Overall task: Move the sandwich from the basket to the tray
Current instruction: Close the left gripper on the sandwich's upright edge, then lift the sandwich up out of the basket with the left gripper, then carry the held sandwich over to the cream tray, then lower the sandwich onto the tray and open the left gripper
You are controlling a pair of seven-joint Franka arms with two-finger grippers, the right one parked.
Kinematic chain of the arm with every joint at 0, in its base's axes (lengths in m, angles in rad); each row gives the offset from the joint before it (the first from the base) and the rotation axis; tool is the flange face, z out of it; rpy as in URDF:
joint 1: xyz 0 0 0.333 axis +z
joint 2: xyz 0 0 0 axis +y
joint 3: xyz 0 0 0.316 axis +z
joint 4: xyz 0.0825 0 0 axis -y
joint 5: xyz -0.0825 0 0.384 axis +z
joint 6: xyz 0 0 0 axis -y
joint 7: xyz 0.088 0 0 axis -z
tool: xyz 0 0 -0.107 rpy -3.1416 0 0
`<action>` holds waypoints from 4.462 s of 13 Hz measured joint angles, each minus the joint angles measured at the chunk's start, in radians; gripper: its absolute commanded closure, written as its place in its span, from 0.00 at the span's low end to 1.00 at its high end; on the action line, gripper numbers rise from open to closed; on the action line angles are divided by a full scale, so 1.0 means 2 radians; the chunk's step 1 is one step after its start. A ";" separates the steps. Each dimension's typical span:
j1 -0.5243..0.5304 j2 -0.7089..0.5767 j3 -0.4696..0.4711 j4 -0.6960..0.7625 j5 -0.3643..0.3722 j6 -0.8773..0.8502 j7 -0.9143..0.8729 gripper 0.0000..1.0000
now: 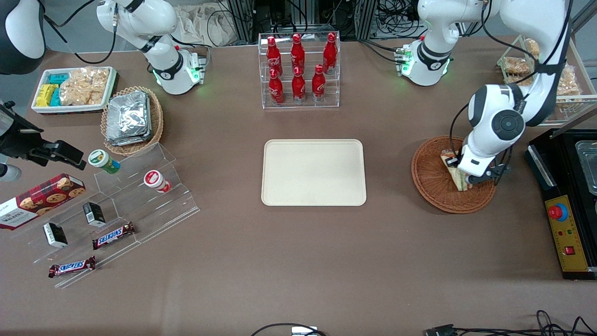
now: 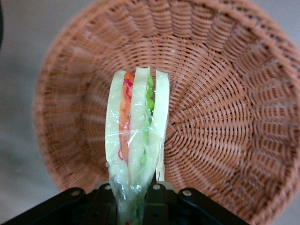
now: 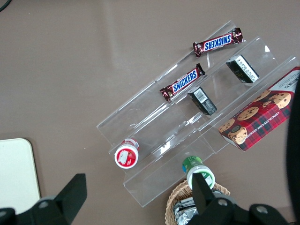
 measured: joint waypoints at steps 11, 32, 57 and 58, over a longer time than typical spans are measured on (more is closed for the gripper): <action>-0.005 -0.133 -0.006 0.273 -0.086 -0.394 0.113 0.77; -0.032 0.091 -0.308 0.312 -0.079 -0.257 -0.090 0.75; -0.030 0.215 -0.307 0.201 0.046 -0.059 -0.184 0.00; -0.030 0.215 -0.307 0.202 0.045 -0.059 -0.185 0.00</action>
